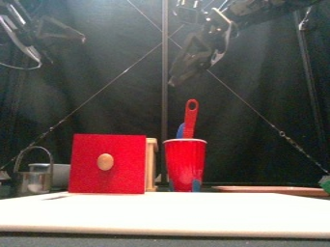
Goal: Place sushi on board then cut the sushi with the knife then place the pieces on the plate
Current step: Place the sushi on the board
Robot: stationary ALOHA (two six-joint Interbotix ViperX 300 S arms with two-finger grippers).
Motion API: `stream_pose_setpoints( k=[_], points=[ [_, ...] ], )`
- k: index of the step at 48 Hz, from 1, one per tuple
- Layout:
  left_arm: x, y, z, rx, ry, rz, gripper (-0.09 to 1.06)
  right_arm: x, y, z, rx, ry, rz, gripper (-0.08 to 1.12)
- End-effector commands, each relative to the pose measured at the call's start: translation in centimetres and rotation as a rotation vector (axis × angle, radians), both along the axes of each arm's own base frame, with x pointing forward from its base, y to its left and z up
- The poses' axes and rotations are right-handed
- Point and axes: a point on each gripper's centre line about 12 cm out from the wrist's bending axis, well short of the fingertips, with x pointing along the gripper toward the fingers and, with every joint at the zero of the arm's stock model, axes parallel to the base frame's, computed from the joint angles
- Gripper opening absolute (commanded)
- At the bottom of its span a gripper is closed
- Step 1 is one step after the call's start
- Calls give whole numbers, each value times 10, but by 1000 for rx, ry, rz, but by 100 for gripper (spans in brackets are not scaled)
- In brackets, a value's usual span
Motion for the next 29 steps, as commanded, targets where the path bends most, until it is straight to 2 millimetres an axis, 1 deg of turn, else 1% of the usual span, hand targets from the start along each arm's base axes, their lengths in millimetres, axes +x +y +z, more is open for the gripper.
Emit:
stream_pose_setpoints(
  k=[1, 4, 9, 14, 18, 23, 29],
  points=[
    [1, 1, 4, 0, -11, 5, 5, 24, -4, 10, -39, 10, 6, 98],
    [1, 1, 4, 0, -11, 5, 5, 38, -7, 9, -66, 32, 8, 98],
    [1, 1, 1, 0, -3, 5, 5, 56, -6, 9, -125, 76, 30, 98],
    [0, 2, -5, -1, 15, 11, 5, 71, -5, 0, -179, 141, 62, 97],
    [-2, 4, -11, -2, 35, 23, 5, 82, -3, -8, -190, 168, 77, 97],
    [-3, 13, -17, -8, 52, 65, 5, 91, -1, -15, -203, 182, 85, 97],
    [-6, 23, -21, -35, 58, 122, 5, 97, -3, -22, -249, 201, 95, 97]
  ],
)
